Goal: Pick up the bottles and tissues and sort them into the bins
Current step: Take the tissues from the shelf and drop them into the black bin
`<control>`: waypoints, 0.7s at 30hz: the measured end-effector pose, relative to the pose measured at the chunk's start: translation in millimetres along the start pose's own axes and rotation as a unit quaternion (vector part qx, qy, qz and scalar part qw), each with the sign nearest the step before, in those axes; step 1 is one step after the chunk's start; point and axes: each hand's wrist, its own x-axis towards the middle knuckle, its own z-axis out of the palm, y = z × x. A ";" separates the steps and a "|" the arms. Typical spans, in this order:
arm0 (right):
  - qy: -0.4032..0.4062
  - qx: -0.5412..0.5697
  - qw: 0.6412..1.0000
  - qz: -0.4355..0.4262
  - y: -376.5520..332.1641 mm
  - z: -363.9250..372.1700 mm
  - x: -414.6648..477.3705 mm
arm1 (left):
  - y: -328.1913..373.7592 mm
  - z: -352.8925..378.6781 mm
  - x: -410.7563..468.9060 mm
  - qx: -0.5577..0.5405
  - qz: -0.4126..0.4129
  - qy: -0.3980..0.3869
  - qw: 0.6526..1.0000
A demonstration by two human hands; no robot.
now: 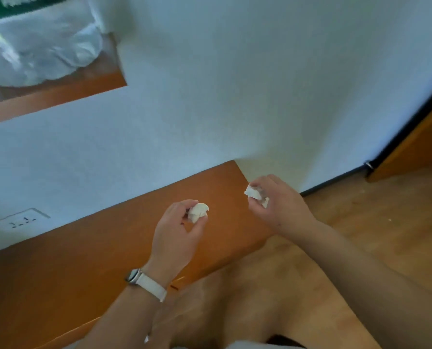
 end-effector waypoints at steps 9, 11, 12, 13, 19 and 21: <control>0.090 -0.006 0.991 0.102 138.3 -105.2 -69.2 | 122.1 128.0 20.2 -0.035 0.111 -0.093 0.989; 0.104 -0.010 0.986 0.132 160.5 -122.3 -84.8 | 144.2 150.9 23.2 -0.034 0.127 -0.120 0.984; 0.111 -0.010 0.982 0.149 170.0 -129.8 -91.8 | 153.9 161.4 25.3 -0.032 0.135 -0.130 0.982; 0.118 -0.008 0.979 0.168 178.6 -136.3 -97.4 | 163.6 170.9 27.8 -0.032 0.144 -0.140 0.979; 0.168 0.004 0.953 0.252 223.9 -164.6 -111.3 | 211.4 231.3 55.7 -0.049 0.194 -0.215 0.956; 0.183 -0.006 0.940 0.287 240.8 -173.7 -113.0 | 226.7 259.6 70.2 -0.065 0.194 -0.243 0.948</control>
